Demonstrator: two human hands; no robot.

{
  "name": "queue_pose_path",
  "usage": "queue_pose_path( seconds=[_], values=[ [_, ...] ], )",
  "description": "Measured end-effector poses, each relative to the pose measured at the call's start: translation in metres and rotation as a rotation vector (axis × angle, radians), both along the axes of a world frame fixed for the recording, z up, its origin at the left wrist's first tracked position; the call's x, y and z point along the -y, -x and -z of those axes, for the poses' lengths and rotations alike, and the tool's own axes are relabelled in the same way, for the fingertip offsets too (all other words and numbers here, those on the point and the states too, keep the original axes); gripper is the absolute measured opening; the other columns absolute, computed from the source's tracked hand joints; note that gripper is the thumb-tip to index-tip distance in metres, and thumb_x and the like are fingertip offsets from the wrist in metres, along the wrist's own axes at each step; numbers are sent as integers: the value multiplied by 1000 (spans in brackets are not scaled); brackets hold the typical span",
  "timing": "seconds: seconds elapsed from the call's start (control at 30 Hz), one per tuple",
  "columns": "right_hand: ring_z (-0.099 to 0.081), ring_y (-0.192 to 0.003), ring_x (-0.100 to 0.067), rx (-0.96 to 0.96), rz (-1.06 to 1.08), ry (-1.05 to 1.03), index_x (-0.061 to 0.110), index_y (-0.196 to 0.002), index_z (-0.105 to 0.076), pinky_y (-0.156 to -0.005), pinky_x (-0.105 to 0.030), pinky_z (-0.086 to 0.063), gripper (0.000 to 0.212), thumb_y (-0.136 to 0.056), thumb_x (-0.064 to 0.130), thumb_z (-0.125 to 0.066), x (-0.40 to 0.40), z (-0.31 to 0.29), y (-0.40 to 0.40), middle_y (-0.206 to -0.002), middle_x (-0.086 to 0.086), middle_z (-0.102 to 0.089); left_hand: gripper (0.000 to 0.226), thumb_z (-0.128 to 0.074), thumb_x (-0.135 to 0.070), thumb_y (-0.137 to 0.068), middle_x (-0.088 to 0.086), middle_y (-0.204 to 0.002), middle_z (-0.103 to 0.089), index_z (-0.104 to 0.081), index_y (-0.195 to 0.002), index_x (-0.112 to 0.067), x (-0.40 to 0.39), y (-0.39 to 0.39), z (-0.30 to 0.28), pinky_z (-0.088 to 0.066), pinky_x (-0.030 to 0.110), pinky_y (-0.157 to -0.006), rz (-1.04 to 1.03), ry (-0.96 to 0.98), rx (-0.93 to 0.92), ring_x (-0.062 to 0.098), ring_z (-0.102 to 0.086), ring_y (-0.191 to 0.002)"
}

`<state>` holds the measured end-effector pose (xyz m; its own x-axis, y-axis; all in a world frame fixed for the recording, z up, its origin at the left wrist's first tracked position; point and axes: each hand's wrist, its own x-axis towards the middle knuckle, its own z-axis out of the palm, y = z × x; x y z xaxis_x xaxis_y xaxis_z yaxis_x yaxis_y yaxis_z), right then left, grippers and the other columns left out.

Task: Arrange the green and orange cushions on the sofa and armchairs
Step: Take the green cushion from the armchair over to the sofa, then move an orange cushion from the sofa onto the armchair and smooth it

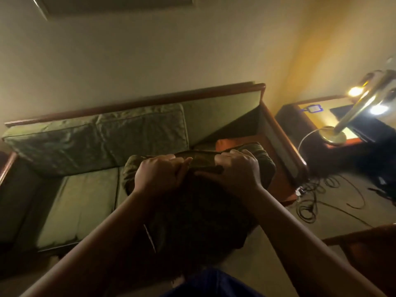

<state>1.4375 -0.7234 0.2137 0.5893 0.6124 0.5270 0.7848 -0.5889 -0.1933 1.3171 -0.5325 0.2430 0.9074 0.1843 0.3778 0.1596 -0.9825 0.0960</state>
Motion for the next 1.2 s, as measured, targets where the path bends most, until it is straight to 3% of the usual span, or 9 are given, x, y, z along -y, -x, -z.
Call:
queue_pose_path(
  seconds=[0.2,0.4,0.57,0.77,0.87,0.97,1.03,1.1,1.2],
  values=[
    [-58,-61,-19,-48,-119,-3,25,-61,-50,-68,-33,-44,62,-81,83,-49,-117,12,-9,-63,4,-62,52,-32,-56,-100,-4,-79,-70,-75,-89,-29,-108,6,13,-49,32,-58,-49,11,0,23,-69,-72],
    [-61,-67,-20,-50,-169,14,23,-64,-54,-71,-35,-44,62,-82,82,-50,-217,29,-52,-68,4,-65,56,-32,-53,-102,-5,-68,-64,-71,-74,-23,-207,-31,41,-30,24,-51,-121,-35,58,19,-65,-61],
    [-60,-66,-21,-78,-228,26,21,-64,-54,-69,-35,-44,61,-80,80,-61,-289,56,-114,-66,3,-64,57,-30,-53,-102,-5,-71,-66,-73,-82,-23,-270,-82,65,-29,24,-52,-171,-44,14,18,-65,-61],
    [-60,-70,-24,-135,-260,90,22,-66,-53,-70,-35,-41,60,-84,79,-54,-362,83,-184,-69,2,-64,49,-37,-54,-103,-7,-73,-64,-69,-80,-25,-342,-149,93,-30,23,-55,-177,13,-68,14,-64,-68],
    [-61,-89,-27,-222,-259,197,20,-86,-60,-82,-40,-44,50,-94,67,-46,-388,108,-206,-89,-3,-66,54,-28,-59,-102,0,-89,-68,-70,-94,-25,-373,-177,120,-45,33,-70,-218,96,-178,23,-66,-88],
    [-48,-128,-35,-298,-249,402,18,-128,-54,-106,-49,-35,30,-102,32,-52,-403,143,-229,-133,-10,-54,57,-25,-63,-98,9,-126,-57,-56,-125,-24,-396,-207,149,-38,51,-99,-340,157,-445,35,-50,-121],
    [-33,-142,-35,-345,-222,403,18,-146,-44,-119,-53,-21,46,-101,25,-53,-411,147,-254,-150,-9,-40,65,-29,-65,-97,14,-135,-47,-47,-134,-16,-410,-237,155,-29,56,-109,-393,175,-477,39,-41,-127],
    [-21,-150,-32,-410,-214,375,24,-154,-36,-122,-52,-12,56,-102,29,-54,-411,136,-278,-160,-6,-31,69,-29,-68,-95,14,-137,-45,-47,-136,-15,-419,-266,157,-17,59,-116,-400,167,-448,41,-39,-130],
    [-25,-150,-28,-483,-186,359,28,-155,-36,-121,-46,-23,61,-98,30,-58,-381,128,-296,-160,-4,-34,64,-32,-65,-95,11,-139,-50,-52,-136,-21,-408,-282,167,-21,58,-116,-301,212,-444,37,-43,-131]
  ],
)
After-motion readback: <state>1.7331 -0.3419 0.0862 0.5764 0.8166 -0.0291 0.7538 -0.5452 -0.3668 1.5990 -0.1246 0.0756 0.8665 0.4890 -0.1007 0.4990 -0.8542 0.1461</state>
